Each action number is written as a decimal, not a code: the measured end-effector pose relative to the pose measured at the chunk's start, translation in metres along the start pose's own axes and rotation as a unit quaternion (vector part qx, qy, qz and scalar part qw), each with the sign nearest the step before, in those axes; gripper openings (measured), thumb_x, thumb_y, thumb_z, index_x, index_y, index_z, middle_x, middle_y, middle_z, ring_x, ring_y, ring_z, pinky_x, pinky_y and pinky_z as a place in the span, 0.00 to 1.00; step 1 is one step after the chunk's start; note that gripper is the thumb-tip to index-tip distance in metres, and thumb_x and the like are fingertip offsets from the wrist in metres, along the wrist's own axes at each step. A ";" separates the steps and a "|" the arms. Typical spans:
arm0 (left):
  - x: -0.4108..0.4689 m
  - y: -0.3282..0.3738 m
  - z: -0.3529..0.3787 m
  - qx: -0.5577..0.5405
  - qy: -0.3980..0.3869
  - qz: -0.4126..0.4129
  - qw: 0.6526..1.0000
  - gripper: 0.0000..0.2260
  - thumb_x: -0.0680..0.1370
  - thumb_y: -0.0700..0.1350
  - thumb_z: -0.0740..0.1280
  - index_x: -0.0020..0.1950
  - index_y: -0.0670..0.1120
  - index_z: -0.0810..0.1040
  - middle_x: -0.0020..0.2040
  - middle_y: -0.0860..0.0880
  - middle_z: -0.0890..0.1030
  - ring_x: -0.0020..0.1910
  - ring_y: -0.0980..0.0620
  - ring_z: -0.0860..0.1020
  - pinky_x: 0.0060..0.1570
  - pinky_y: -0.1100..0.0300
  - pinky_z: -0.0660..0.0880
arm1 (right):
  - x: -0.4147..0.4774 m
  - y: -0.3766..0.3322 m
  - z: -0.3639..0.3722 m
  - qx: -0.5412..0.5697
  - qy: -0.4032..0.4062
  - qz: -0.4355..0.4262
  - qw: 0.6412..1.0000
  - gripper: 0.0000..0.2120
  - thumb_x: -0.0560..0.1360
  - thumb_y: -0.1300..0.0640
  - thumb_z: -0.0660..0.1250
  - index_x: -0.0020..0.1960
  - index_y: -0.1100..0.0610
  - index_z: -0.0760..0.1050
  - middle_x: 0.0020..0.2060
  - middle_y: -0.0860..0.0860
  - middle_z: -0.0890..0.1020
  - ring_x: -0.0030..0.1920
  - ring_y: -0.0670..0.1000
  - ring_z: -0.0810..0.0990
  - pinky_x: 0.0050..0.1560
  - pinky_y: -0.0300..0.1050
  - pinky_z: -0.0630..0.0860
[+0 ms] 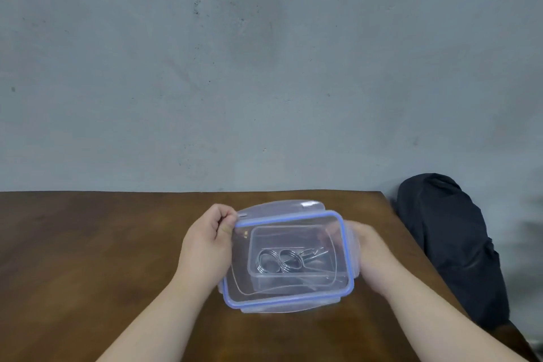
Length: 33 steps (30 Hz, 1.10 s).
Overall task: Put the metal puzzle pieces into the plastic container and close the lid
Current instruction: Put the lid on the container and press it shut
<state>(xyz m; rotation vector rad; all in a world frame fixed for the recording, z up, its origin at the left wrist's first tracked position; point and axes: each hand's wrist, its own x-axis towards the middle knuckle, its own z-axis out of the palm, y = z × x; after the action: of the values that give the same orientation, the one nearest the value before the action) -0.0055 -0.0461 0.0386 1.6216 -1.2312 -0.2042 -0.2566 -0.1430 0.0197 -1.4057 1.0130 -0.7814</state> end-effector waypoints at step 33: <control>0.046 -0.041 0.063 0.090 -0.166 -0.207 0.960 0.08 0.77 0.45 0.68 0.39 0.50 0.83 0.34 0.50 0.85 0.32 0.50 0.82 0.32 0.60 0.75 | 0.068 0.040 -0.010 -0.171 0.222 0.055 0.958 0.07 0.79 0.53 0.69 0.43 0.54 0.81 0.41 0.49 0.85 0.44 0.52 0.82 0.51 0.56 0.80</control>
<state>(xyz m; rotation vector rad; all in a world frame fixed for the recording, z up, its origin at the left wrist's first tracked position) -0.0003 -0.1235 -0.0023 2.0558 -1.1663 -0.6668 -0.2442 -0.2070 -0.0260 -1.4788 1.6240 -0.8895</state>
